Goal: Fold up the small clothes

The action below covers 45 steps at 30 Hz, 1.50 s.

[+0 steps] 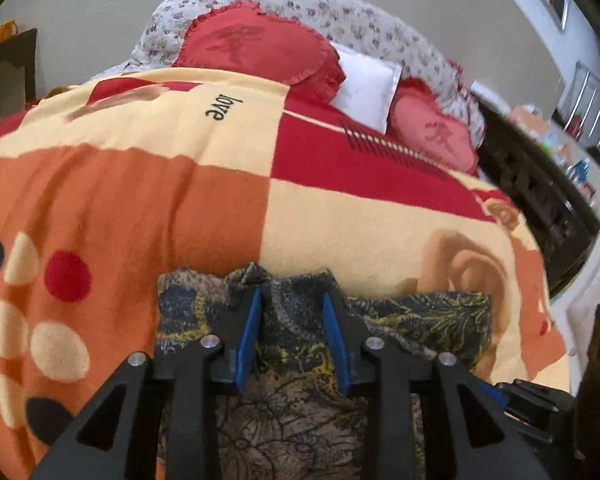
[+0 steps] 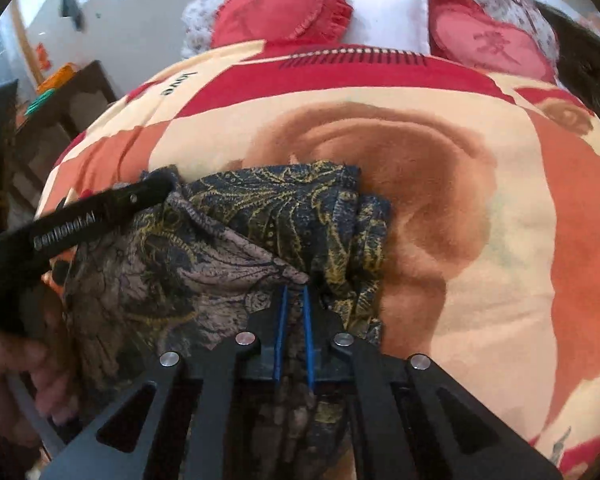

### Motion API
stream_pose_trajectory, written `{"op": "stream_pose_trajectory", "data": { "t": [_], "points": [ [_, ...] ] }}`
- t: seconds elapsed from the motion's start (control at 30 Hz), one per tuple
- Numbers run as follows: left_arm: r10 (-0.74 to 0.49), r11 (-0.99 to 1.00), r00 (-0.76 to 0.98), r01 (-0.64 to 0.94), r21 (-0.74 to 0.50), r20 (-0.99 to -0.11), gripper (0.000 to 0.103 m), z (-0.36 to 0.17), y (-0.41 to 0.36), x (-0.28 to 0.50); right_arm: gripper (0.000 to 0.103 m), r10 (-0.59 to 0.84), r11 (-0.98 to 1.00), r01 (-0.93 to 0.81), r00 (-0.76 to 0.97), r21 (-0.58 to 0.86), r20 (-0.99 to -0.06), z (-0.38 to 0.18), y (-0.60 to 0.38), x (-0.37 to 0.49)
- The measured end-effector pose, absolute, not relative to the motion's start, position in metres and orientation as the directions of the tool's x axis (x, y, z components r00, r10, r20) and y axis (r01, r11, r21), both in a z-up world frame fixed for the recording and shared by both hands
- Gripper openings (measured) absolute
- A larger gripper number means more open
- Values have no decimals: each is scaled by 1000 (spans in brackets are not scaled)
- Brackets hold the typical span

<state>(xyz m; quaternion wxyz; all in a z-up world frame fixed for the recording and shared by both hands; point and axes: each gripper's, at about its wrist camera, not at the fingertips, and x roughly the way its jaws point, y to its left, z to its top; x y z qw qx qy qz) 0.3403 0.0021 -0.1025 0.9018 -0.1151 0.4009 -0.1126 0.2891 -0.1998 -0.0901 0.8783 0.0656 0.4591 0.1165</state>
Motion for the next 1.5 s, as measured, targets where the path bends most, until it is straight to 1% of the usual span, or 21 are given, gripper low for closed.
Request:
{"op": "stream_pose_trajectory", "data": {
  "t": [0.1, 0.2, 0.37, 0.5, 0.53, 0.63, 0.7, 0.87, 1.03, 1.5],
  "points": [
    [-308, 940, 674, 106, -324, -671, 33, -103, 5, 335, 5, 330, 944, -190, 582, 270, -743, -93, -206, 279],
    [-312, 938, 682, 107, -331, -662, 33, -102, 6, 332, 5, 374, 927, -185, 547, 327, -749, -86, -212, 286],
    [-319, 933, 686, 107, -344, -654, 33, -102, 8, 330, 6, 305, 949, -134, 633, 287, -711, -44, -214, 304],
    [-293, 945, 690, 103, -311, -662, 33, -101, 5, 328, 6, 257, 957, -39, 578, 288, -774, -48, -204, 324],
    [-285, 948, 692, 101, -301, -663, 33, -101, 4, 328, 8, 243, 957, -9, 565, 289, -788, -50, -201, 326],
    [-283, 949, 693, 101, -299, -663, 33, -101, 2, 327, 11, 209, 952, 72, 556, 297, -805, -58, -196, 330],
    [-288, 947, 691, 101, -306, -663, 33, -101, 1, 327, 11, 181, 957, 90, 557, 275, -811, -67, -195, 330],
    [-287, 947, 690, 100, -305, -665, 33, -101, -2, 328, 11, 84, 994, 0, 675, 113, -733, -85, -177, 310],
    [-285, 948, 690, 99, -303, -665, 34, -101, -2, 328, 11, 16, 1000, -3, 682, 20, -731, -84, -168, 309],
    [-285, 948, 690, 100, -303, -666, 34, -101, -2, 328, 11, 68, 996, -11, 688, 84, -722, -85, -176, 311]
  ]
}}
